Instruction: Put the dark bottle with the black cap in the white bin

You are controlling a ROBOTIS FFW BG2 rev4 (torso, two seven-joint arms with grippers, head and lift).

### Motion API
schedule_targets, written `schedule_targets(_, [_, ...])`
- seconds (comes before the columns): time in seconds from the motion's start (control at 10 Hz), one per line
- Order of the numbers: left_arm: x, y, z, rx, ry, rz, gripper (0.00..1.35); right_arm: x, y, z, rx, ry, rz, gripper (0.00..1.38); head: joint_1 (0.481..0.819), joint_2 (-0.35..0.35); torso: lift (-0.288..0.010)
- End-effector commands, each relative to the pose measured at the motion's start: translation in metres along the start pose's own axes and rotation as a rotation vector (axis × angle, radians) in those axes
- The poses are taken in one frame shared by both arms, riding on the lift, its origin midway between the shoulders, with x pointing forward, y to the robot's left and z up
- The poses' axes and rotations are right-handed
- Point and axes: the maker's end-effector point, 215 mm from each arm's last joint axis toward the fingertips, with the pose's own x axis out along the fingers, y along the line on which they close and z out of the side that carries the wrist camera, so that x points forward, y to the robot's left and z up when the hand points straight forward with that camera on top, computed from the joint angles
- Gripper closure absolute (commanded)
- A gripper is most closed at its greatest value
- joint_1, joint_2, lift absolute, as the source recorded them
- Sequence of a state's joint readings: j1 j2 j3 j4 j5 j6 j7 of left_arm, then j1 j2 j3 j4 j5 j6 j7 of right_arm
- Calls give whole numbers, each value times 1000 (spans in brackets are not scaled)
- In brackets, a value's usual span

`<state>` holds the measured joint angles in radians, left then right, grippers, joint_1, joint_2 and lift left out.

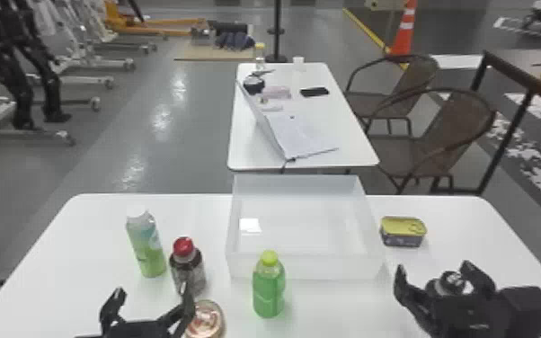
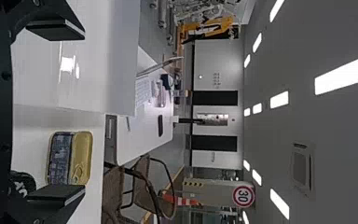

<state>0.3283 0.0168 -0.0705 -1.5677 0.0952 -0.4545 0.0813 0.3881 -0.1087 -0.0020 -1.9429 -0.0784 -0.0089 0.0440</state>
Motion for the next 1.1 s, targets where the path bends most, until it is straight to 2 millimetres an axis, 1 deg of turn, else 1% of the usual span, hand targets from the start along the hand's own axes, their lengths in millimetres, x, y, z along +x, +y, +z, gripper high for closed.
schedule_targets(0.0, [-1, 0, -1, -1, 2, 1, 107, 0, -16, 10, -9, -20, -29, 139, 549, 0, -100])
schedule_targets(0.3, [-1, 1, -1, -3, 2, 2, 107, -2, -44, 14, -30, -27, -79, 139, 549, 0, -100])
schedule_targets(0.5, [-1, 1, -1, -4, 4, 2, 107, -4, -62, 9, -24, -55, -116, 139, 549, 0, -100])
schedule_targets(0.6, [-1, 1, -1, -4, 2, 2, 107, -4, -67, 7, -11, -74, -122, 139, 549, 0, -100])
schedule_targets(0.8, [-1, 1, -1, -8, 2, 4, 107, 0, -68, 2, -4, -72, -121, 139, 549, 0, -100])
schedule_targets(1.0, [-2, 1, -3, -13, 6, 7, 107, 9, -64, -5, 25, -70, -87, 139, 549, 0, -100])
